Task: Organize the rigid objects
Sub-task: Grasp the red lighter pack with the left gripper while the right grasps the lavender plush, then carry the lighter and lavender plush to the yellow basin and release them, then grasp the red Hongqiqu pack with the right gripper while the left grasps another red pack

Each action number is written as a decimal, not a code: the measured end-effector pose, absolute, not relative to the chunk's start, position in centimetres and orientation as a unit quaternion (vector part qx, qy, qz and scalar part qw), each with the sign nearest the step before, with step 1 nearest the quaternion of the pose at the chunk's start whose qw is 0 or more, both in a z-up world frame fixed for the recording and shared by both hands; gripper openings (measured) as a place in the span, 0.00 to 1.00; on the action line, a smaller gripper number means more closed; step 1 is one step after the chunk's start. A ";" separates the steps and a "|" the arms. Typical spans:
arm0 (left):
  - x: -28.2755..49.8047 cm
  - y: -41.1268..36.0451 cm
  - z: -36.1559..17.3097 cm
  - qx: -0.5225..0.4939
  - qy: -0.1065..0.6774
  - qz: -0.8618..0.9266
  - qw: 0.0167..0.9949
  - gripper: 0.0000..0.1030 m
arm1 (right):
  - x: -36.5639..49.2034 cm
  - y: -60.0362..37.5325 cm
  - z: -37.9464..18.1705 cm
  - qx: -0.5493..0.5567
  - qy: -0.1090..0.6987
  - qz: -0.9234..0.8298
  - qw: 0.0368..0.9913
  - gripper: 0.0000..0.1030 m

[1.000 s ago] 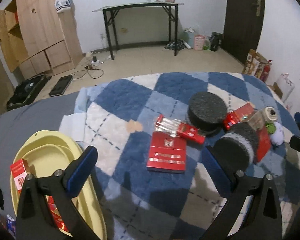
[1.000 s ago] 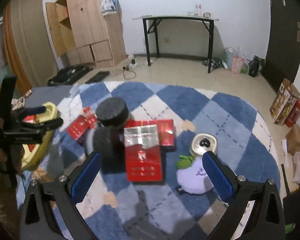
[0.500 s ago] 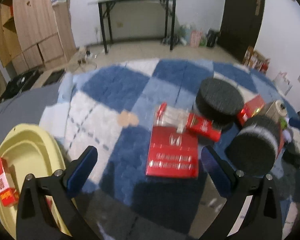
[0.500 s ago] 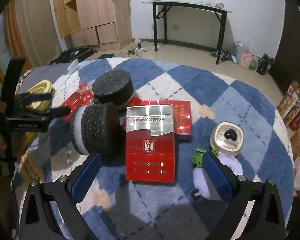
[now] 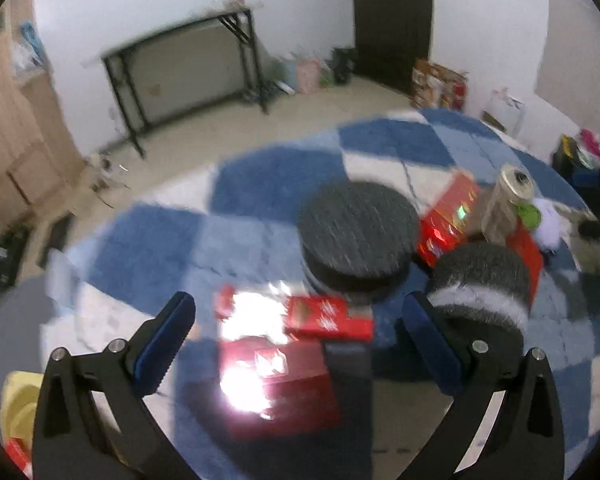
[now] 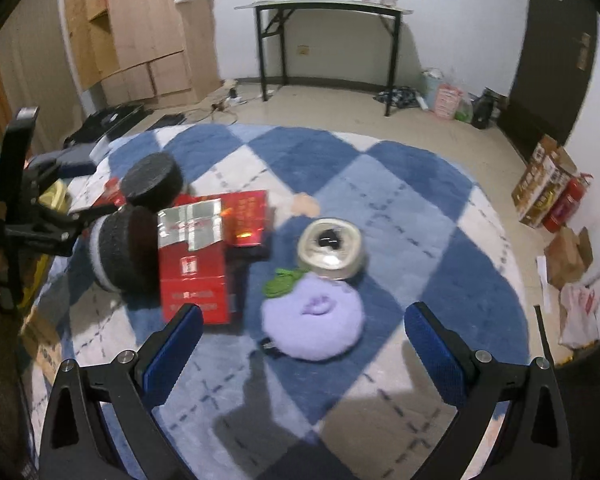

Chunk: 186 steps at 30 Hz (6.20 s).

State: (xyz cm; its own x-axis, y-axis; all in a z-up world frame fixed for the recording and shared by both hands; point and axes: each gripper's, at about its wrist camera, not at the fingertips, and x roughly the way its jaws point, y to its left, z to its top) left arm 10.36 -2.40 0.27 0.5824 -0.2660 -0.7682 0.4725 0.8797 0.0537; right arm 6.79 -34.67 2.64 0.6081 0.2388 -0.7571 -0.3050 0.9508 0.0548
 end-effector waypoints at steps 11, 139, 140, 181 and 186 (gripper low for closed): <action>11.7 -1.6 -1.1 0.112 0.395 -0.216 0.886 1.00 | 7.1 -34.5 0.8 -0.075 0.459 0.159 0.871 1.00; 3.8 16.0 12.6 -0.108 0.281 0.006 0.954 1.00 | 4.7 -10.5 9.3 -0.143 0.280 0.331 0.890 1.00; 4.5 14.8 12.3 -0.108 0.285 -0.012 0.952 1.00 | 4.6 -12.7 9.6 -0.125 0.276 0.307 0.902 1.00; 11.6 -0.2 -0.3 0.078 0.479 -0.102 0.868 1.00 | 10.7 -24.9 3.7 -0.147 0.412 0.264 0.860 0.94; 11.7 -1.2 -1.4 0.094 0.489 -0.106 0.861 1.00 | 10.5 -24.7 3.3 -0.159 0.416 0.270 0.853 0.93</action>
